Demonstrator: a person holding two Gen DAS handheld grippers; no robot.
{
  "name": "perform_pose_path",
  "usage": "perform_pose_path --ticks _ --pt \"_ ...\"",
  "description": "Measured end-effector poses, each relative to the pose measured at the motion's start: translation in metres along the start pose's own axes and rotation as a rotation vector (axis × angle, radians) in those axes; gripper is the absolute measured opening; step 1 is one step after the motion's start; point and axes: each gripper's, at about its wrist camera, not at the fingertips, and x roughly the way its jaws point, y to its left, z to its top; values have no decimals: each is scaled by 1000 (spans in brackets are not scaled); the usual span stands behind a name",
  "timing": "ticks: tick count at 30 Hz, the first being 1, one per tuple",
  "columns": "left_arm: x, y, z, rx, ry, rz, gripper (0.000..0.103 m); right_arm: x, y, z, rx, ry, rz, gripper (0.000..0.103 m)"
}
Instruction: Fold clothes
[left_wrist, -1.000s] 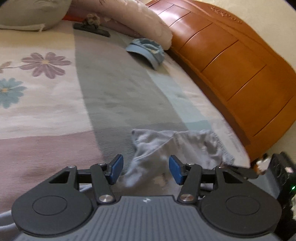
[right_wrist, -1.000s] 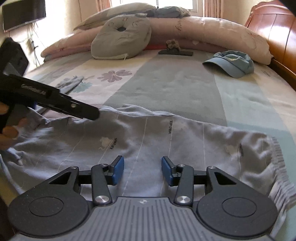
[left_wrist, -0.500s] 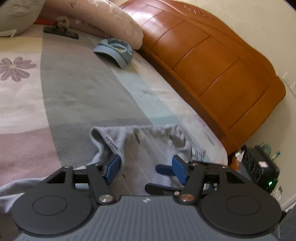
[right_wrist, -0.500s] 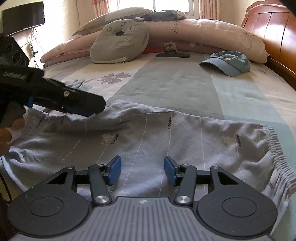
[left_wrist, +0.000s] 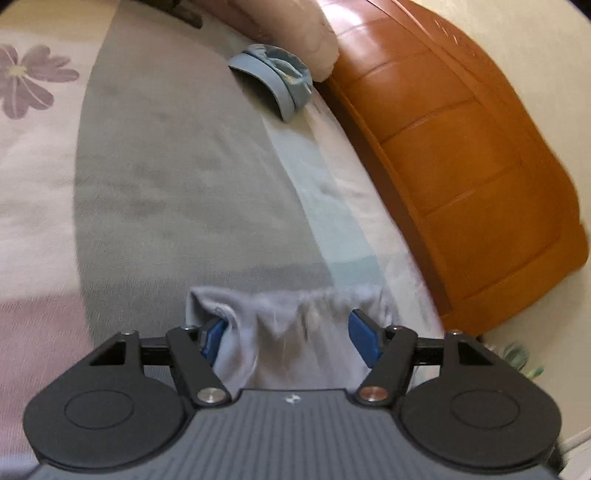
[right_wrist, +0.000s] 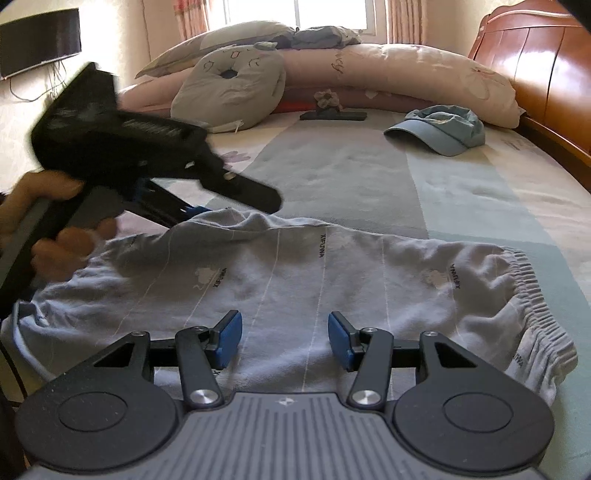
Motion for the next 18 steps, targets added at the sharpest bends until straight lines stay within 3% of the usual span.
perform_pose_path --ticks 5,8,11,15,18 --pt "10 8 31 -28 4 -11 66 -4 -5 -2 19 -15 0 57" --pt "18 11 34 -11 43 2 66 -6 -8 -5 34 -18 -3 57" --pt "6 6 32 11 34 36 67 -8 -8 -8 44 -17 -6 57" --pt "-28 -14 25 114 0 95 68 -18 -13 -7 50 -35 -19 57" --pt "-52 -37 10 208 -26 90 74 -27 -20 -4 40 -64 -52 58"
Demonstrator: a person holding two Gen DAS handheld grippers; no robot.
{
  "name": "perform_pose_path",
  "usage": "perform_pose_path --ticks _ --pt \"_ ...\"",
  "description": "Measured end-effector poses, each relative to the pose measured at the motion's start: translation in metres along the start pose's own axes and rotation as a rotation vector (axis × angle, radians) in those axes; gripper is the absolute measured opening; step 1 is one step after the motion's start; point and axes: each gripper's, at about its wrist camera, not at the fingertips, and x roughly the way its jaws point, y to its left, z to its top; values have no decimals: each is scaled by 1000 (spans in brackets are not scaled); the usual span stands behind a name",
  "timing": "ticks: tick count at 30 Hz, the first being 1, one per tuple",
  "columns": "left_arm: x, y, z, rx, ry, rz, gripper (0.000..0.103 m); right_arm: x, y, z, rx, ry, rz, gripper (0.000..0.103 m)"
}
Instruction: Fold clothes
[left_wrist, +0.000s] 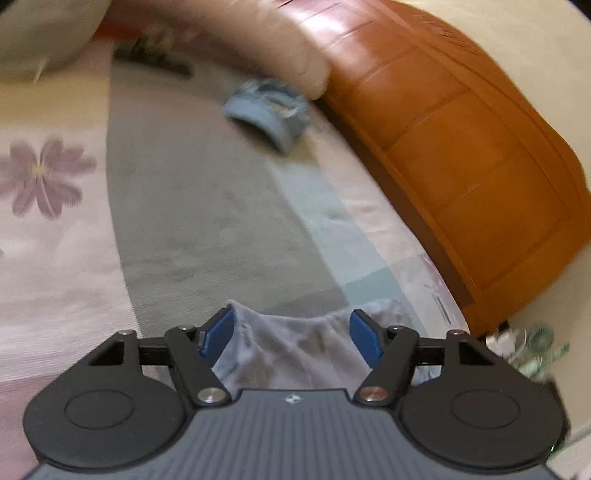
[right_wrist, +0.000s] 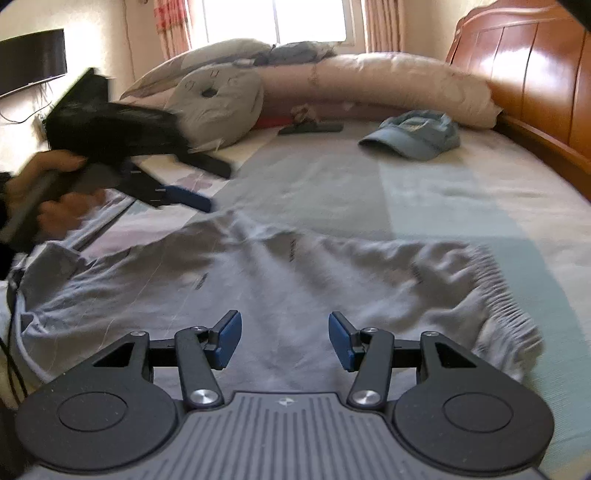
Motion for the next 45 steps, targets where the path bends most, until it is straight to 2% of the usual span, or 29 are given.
perform_pose_path --ticks 2,4,6,8,9,10,12,15,19,21,24,26,28,29,30,33,35,38,43,45 --pt "-5 -13 -10 34 2 -32 79 -5 -8 4 -10 -21 -31 60" --pt "1 -22 -24 48 20 -79 79 -4 -21 10 -6 -37 -55 62" --pt "16 -23 -36 50 51 -69 79 4 -36 15 17 -39 -64 62" --pt "32 -15 -47 42 60 1 78 17 -52 16 47 -16 -74 62" --pt "33 -12 -50 58 45 55 70 25 -60 14 61 3 -82 62" --pt "34 -9 -54 74 28 101 70 33 -67 13 75 21 -90 62" --pt "24 -8 -59 93 7 131 71 36 -80 6 56 4 -122 53" --pt "13 -26 -67 167 28 166 72 25 -89 10 96 19 -125 52" --pt "-2 -51 -84 292 55 204 76 -6 -58 9 6 8 -110 63" --pt "-5 -65 -100 388 64 239 76 -16 -39 3 -41 24 -85 67" --pt "-9 -75 -126 479 83 309 76 -19 -16 -14 -94 76 -64 71" --pt "-10 -69 -138 434 100 346 76 -16 -6 -26 -113 119 -61 73" --pt "-15 -65 -153 401 85 371 77 -18 -1 -38 -125 104 -87 78" --pt "-19 -64 -161 390 72 375 82 -20 0 -41 -128 100 -104 83" --pt "-24 -66 -167 370 82 363 87 -22 1 -43 -130 98 -120 85" --pt "-38 -74 -173 360 98 320 87 -27 7 -41 -121 101 -158 85" --pt "-47 -77 -172 371 61 326 87 -33 18 -36 -154 77 -137 85" --pt "-55 -71 -165 334 13 382 87 -29 40 -30 -214 47 -82 86" --pt "-55 -52 -180 249 39 418 87 -9 62 -36 -234 90 -69 87" --pt "-63 -54 -189 262 22 410 87 -11 60 -41 -213 107 -70 95"
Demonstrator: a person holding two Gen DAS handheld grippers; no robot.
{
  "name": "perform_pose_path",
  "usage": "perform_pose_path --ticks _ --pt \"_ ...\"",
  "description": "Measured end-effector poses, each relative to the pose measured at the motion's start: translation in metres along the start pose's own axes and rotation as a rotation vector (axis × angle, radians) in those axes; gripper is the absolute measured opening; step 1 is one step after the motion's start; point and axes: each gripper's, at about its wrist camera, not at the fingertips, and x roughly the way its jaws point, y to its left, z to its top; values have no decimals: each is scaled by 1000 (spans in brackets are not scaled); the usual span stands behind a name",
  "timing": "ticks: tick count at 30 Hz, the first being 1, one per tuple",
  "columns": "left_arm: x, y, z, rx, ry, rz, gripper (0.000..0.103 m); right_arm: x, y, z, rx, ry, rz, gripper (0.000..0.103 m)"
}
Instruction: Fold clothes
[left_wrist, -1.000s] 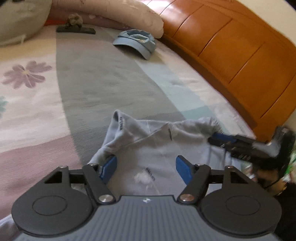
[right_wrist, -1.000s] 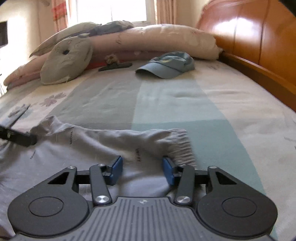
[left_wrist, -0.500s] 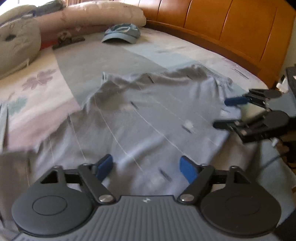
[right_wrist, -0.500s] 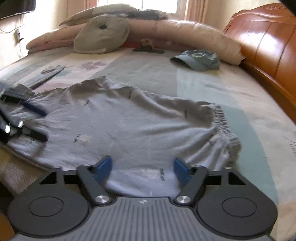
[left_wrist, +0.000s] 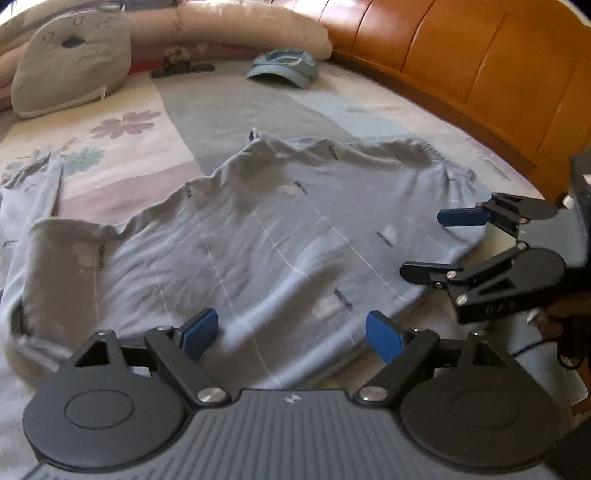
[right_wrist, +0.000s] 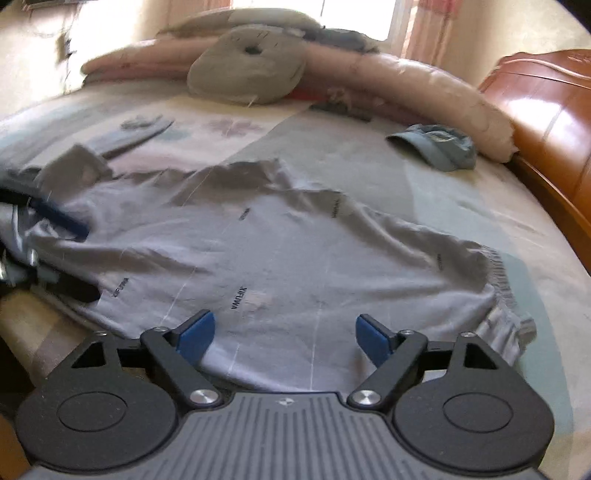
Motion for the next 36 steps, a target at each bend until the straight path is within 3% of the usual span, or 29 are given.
perform_pose_path --ticks 5,7,11,16,21,24,27,30,36 --pt "-19 3 2 -11 -34 11 88 -13 -13 -10 45 54 19 99" --pt "-27 4 6 -16 -63 -21 88 -19 -5 -5 -10 30 -8 99" --pt "-26 4 -1 -44 -42 -119 88 -14 9 14 -23 -19 43 99" --pt "-20 22 -24 -187 -6 -136 89 10 28 20 -80 9 44 99" --pt "-30 32 -31 -273 12 -188 89 4 19 5 11 30 79 102" --pt "-39 34 -23 -263 17 -162 89 -2 18 2 18 43 85 102" --pt "-52 36 -7 -205 -59 -134 89 -9 27 11 -21 -5 87 102" --pt "-47 42 7 -220 -88 -129 90 0 41 22 -52 -19 116 102" --pt "-18 46 -13 -299 14 -130 90 11 50 12 -29 27 134 103"
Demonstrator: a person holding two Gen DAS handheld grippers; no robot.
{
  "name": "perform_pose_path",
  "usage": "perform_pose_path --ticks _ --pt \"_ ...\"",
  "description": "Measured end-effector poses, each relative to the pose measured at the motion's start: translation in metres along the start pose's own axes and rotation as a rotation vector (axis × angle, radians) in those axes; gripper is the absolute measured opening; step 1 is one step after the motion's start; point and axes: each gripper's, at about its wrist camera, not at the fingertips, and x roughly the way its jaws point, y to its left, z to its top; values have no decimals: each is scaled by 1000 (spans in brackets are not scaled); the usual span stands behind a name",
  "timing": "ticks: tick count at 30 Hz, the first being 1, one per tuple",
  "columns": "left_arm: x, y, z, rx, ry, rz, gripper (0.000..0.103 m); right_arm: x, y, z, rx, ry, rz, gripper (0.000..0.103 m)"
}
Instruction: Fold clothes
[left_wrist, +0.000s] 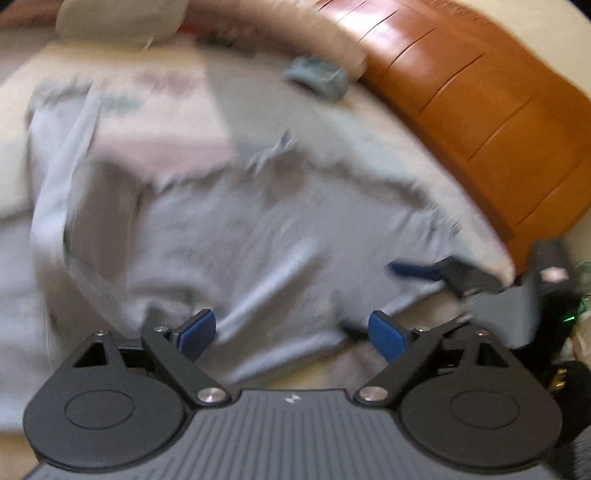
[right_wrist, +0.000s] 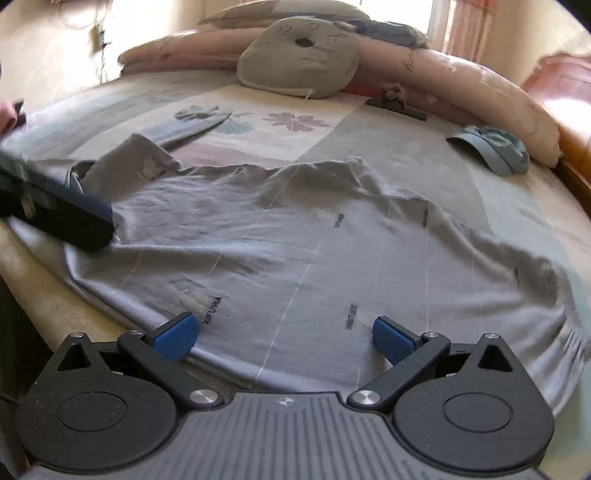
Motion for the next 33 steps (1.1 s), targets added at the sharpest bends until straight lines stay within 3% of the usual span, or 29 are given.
perform_pose_path --ticks 2,8,15,21,24,28,33 --pt "-5 1 -8 7 -32 -16 91 -6 -2 -8 -7 -5 7 103" --pt "-11 -6 -6 30 -1 34 92 -14 -2 -20 -18 -20 -2 103" --pt "-8 -19 35 124 -60 45 92 -15 -1 -20 -11 -10 -6 103" --pt "31 -3 58 53 -9 5 92 -15 -1 -20 -10 -11 -6 103" --pt "34 13 59 22 -87 71 92 -15 -2 -21 -11 -14 -3 103" --pt "31 24 68 -81 -123 124 92 -16 -2 -22 -11 -23 0 103" --pt "39 -8 75 42 -84 94 92 -16 -3 -23 -14 -31 6 103"
